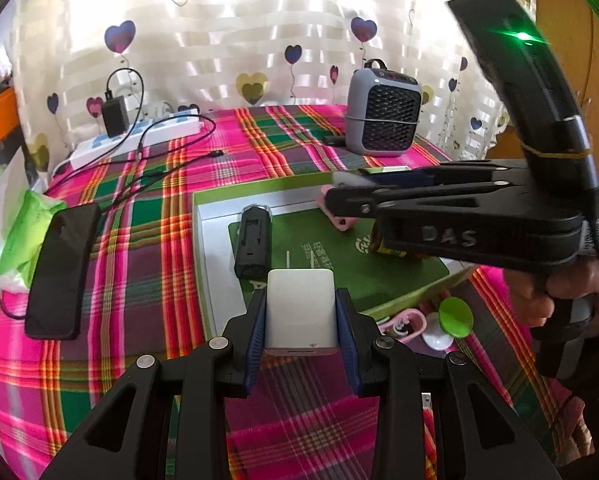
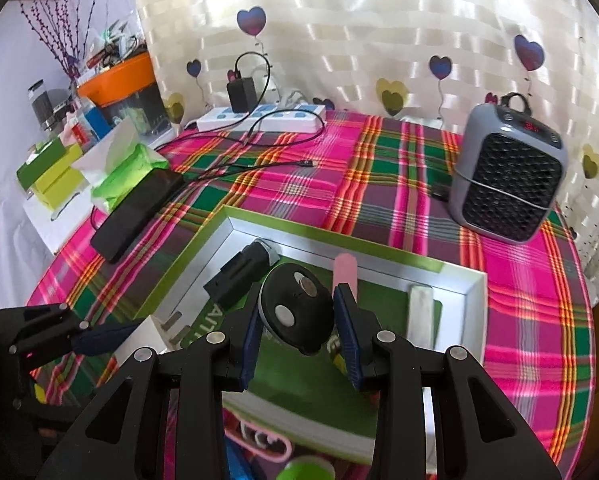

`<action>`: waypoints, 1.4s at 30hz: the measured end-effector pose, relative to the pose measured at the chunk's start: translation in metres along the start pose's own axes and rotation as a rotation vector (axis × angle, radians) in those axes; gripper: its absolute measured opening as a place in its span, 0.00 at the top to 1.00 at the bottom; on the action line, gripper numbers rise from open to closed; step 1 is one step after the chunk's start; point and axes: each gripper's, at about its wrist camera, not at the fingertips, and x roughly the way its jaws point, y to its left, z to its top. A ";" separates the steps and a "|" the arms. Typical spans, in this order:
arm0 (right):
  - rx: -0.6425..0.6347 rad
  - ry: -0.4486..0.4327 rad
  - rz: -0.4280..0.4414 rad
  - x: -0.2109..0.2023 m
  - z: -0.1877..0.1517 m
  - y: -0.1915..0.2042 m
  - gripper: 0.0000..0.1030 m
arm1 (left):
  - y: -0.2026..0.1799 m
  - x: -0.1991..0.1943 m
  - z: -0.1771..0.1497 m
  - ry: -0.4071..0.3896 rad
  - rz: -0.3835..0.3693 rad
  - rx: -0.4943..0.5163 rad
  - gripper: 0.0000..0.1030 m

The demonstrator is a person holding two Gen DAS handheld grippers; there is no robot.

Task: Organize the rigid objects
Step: 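Lower the white charger and black puck into the box with both tools side by side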

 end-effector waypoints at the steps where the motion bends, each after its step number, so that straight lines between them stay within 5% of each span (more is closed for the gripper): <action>1: -0.002 0.008 0.003 0.004 0.001 0.000 0.65 | 0.001 0.002 0.001 0.002 -0.002 -0.001 0.69; 23: 0.011 0.118 0.047 0.064 0.020 -0.004 0.65 | 0.014 0.036 0.006 0.058 -0.008 -0.035 0.69; 42: -0.020 0.145 0.023 0.073 0.021 0.001 0.65 | 0.014 0.043 0.007 0.069 0.003 -0.026 0.69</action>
